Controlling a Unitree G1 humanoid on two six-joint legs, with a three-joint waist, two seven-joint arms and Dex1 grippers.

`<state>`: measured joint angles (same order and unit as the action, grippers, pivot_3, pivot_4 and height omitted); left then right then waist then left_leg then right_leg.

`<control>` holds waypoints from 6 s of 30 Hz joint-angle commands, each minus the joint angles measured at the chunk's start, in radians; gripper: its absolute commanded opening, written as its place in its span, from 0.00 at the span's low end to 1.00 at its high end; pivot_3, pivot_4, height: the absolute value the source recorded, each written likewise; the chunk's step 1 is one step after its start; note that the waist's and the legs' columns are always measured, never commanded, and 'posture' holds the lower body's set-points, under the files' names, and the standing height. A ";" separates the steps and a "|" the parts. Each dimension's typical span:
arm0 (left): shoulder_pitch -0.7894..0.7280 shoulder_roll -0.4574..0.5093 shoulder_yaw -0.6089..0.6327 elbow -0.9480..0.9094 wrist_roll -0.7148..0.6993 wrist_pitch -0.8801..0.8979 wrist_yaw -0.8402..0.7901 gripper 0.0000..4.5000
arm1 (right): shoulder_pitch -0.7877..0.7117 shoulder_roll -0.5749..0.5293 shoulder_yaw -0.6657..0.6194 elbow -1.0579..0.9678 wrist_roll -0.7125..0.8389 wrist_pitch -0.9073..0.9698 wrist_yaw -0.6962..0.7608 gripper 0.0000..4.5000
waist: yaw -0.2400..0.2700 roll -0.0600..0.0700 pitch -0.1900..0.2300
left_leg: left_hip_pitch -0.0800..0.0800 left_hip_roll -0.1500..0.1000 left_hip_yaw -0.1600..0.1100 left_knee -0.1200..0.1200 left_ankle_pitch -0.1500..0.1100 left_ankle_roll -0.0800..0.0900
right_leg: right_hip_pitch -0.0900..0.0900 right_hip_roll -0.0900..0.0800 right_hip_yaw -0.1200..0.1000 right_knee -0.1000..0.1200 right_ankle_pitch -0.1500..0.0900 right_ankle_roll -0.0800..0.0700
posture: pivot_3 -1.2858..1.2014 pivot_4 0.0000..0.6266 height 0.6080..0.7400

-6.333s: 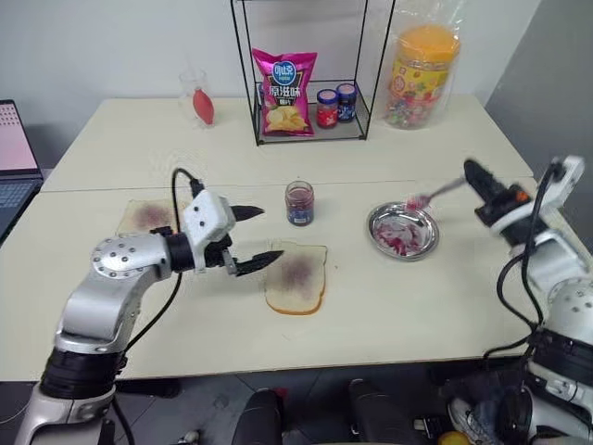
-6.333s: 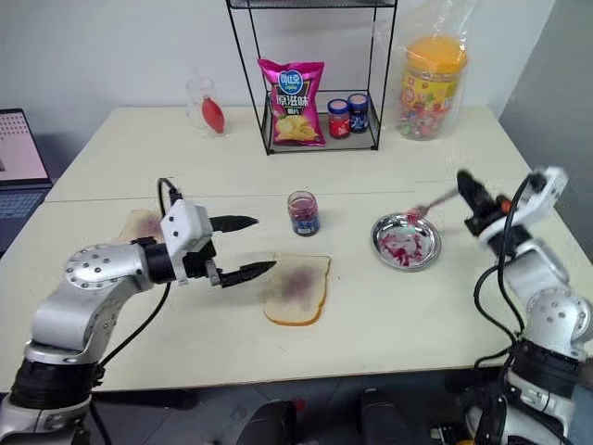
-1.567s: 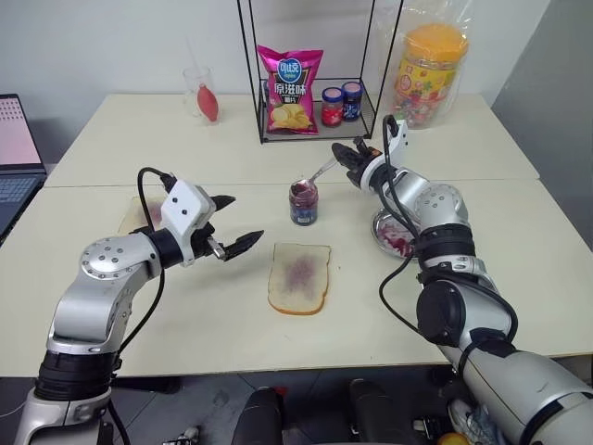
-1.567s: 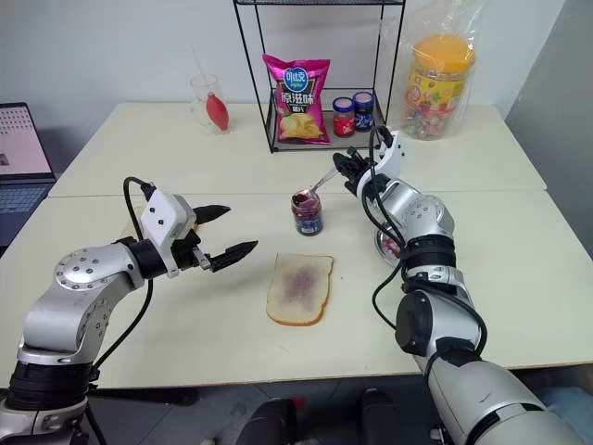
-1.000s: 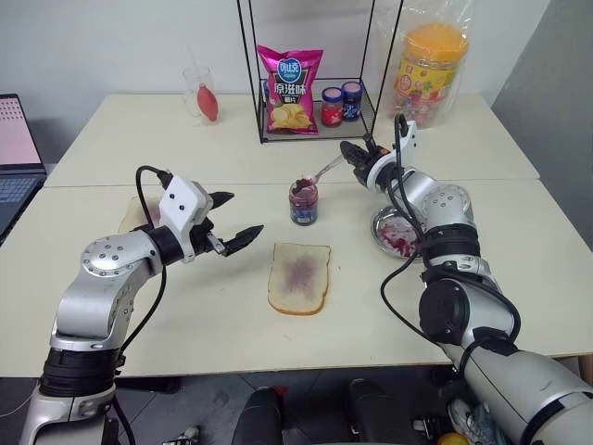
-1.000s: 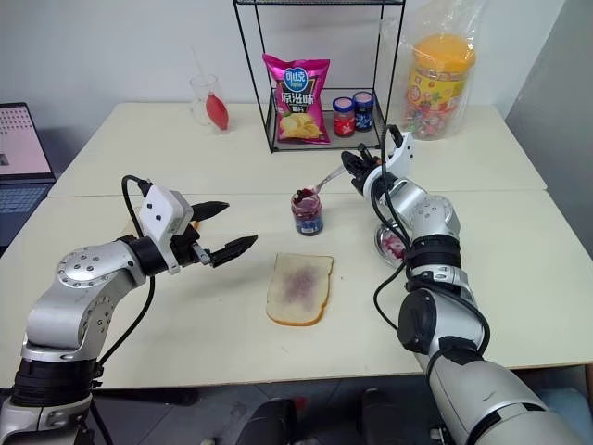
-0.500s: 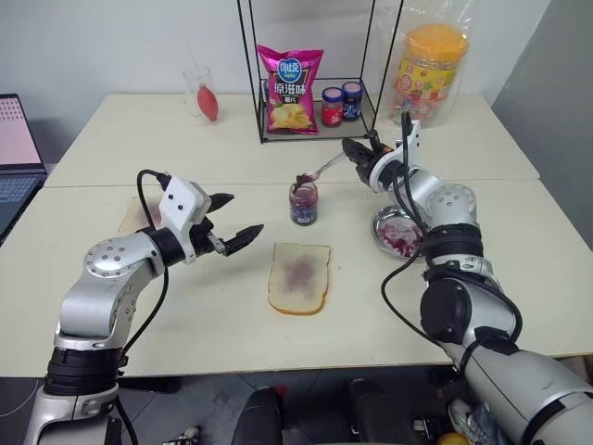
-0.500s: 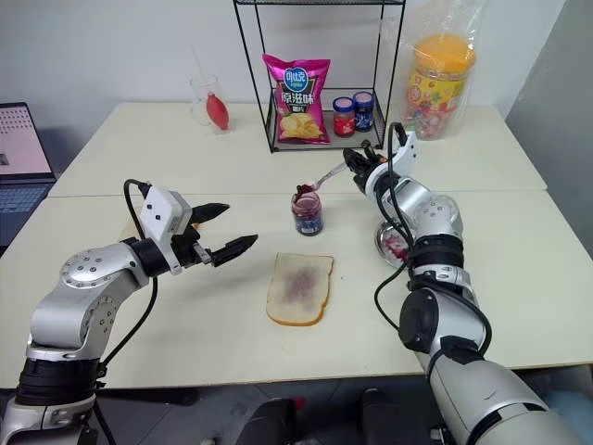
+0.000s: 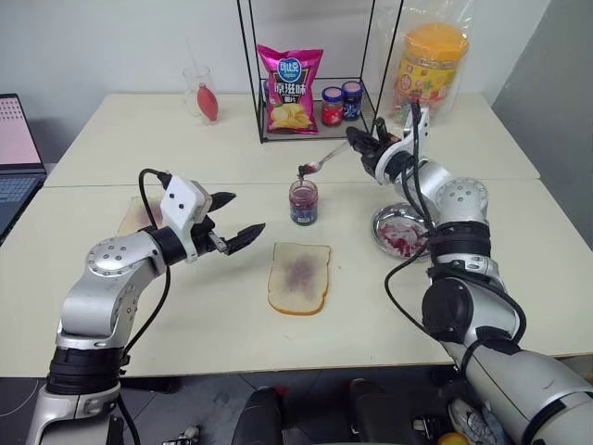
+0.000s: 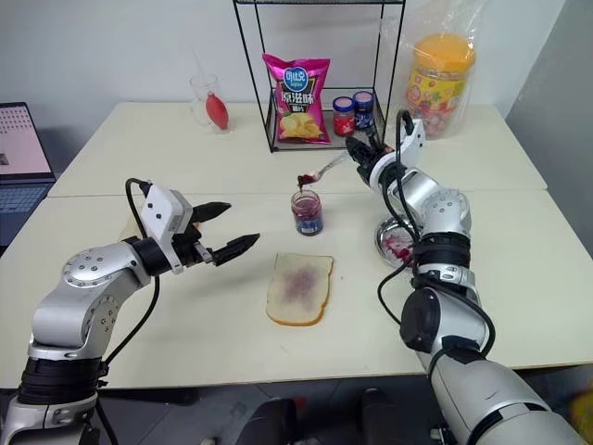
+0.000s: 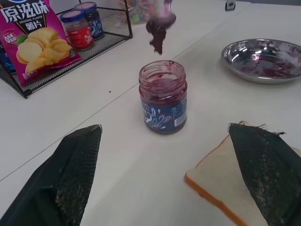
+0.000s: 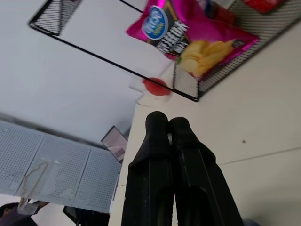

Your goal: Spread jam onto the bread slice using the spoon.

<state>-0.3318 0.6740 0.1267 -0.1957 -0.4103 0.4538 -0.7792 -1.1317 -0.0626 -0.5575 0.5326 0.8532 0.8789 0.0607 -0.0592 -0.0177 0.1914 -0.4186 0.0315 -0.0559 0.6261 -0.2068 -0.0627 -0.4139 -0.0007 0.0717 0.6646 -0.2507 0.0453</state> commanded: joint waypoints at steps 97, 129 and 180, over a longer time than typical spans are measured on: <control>0.432 0.142 0.063 -0.123 0.041 -0.215 -0.232 1.00 | 0.568 0.132 0.558 -0.612 -0.241 0.015 0.106 0.01 | -0.002 -0.003 -0.002 | 0.001 0.002 0.002 0.001 0.000 0.000 | -0.007 0.000 0.001 0.012 -0.007 -0.002 | 0.52 0.24 1.00; 0.371 0.148 0.019 -0.171 0.020 -0.169 -0.225 1.00 | 0.555 0.099 0.223 -0.732 0.101 0.330 -0.076 0.01 | -0.005 -0.003 -0.002 | 0.001 0.003 0.002 0.001 0.000 0.000 | -0.007 0.002 0.001 0.012 -0.008 -0.002 | 0.52 0.24 1.00; 0.365 0.152 0.004 -0.242 0.011 -0.092 -0.215 1.00 | 0.671 -0.027 0.307 -0.694 0.154 0.392 -0.024 0.01 | -0.009 -0.003 -0.002 | 0.001 0.003 0.001 0.000 0.000 0.000 | -0.007 0.002 0.001 0.012 -0.009 -0.004 | 0.52 0.24 1.00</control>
<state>0.0281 0.8188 0.1128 -0.4205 -0.3941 0.3813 -0.9930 -0.4763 -0.0731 -0.2448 -0.1282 0.9752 1.2271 0.0379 -0.0685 -0.0205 0.1896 -0.4174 0.0341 -0.0544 0.6262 -0.2067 -0.0628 -0.4206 0.0016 0.0727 0.6766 -0.2592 0.0415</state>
